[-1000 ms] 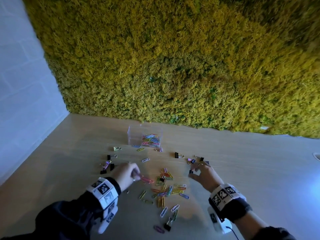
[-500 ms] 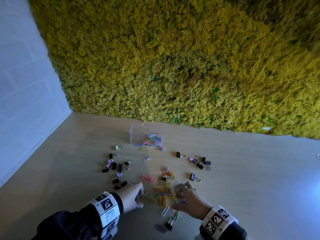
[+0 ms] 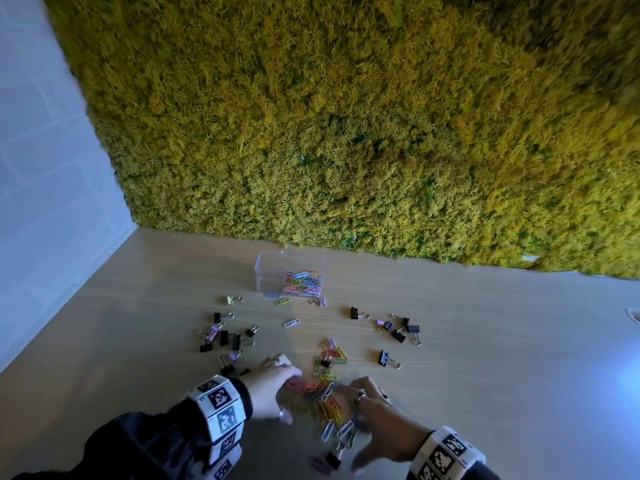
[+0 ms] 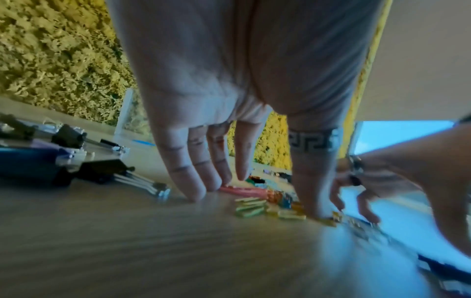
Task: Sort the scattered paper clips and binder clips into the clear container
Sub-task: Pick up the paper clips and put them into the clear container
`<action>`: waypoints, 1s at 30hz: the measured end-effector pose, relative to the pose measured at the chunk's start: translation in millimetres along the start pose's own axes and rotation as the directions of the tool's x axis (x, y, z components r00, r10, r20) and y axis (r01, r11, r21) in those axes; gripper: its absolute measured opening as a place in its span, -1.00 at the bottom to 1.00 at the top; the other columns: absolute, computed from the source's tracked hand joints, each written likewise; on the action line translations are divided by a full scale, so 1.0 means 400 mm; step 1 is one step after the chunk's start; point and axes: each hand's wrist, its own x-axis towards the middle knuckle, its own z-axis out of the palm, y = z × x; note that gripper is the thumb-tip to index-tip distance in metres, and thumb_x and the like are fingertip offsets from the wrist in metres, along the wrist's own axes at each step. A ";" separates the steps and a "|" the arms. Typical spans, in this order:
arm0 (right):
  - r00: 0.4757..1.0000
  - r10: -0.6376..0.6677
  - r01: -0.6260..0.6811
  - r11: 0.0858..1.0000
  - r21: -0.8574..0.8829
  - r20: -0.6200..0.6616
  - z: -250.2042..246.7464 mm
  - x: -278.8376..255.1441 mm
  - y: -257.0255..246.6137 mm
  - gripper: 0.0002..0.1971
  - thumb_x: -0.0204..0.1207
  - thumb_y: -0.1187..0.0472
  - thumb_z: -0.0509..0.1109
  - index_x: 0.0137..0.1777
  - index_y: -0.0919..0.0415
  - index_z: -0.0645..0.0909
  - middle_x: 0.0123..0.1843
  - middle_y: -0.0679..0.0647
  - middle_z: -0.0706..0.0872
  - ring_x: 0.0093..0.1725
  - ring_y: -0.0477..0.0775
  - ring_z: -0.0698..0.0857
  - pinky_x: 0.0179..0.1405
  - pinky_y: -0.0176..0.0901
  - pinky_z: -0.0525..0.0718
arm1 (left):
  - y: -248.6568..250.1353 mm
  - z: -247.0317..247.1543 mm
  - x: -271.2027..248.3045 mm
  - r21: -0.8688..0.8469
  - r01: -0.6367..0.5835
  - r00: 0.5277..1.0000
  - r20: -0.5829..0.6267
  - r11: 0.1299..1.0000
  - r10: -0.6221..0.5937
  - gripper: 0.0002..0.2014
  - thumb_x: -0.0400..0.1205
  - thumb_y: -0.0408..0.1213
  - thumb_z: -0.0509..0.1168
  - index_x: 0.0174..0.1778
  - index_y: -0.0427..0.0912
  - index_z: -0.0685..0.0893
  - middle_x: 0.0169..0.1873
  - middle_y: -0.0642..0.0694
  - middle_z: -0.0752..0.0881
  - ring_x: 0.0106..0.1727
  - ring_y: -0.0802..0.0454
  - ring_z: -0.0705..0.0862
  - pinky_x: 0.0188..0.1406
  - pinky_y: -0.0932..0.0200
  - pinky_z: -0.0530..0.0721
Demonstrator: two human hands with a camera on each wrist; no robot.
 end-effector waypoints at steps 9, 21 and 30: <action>0.993 -0.110 0.101 0.980 -0.174 -0.040 -0.033 0.110 -0.036 -0.27 0.14 0.00 0.59 0.37 -0.01 0.49 0.43 -0.05 0.40 0.45 -0.12 0.28 0.53 -0.26 0.28 | 0.033 0.005 0.052 0.061 0.024 0.996 -0.083 0.998 -0.019 -0.34 0.28 -0.06 0.56 0.26 -0.17 0.51 0.29 -0.11 0.45 0.34 -0.07 0.45 0.31 0.03 0.49; 0.977 0.055 -0.081 0.989 -0.121 -0.208 -0.080 0.154 -0.034 -0.73 0.51 0.14 0.34 0.15 0.23 0.62 0.15 0.17 0.68 0.04 0.05 0.63 0.05 -0.28 0.56 | 0.078 -0.030 0.069 0.191 0.108 0.994 -0.030 0.976 -0.105 -0.69 0.70 -0.29 0.09 0.26 -0.38 0.55 0.08 -0.14 0.66 -0.01 0.05 0.65 -0.32 0.30 0.48; 0.980 0.013 -0.049 0.982 -0.183 -0.197 -0.111 0.173 -0.013 -0.76 0.55 0.26 0.24 0.11 0.20 0.70 0.09 0.11 0.77 0.08 0.08 0.72 0.10 -0.22 0.60 | 0.023 -0.187 0.139 -0.127 0.020 0.969 -0.243 0.992 -0.050 -0.82 0.63 -0.26 0.23 0.05 -0.29 0.58 -0.10 -0.09 0.62 -0.08 0.04 0.57 0.02 0.21 0.48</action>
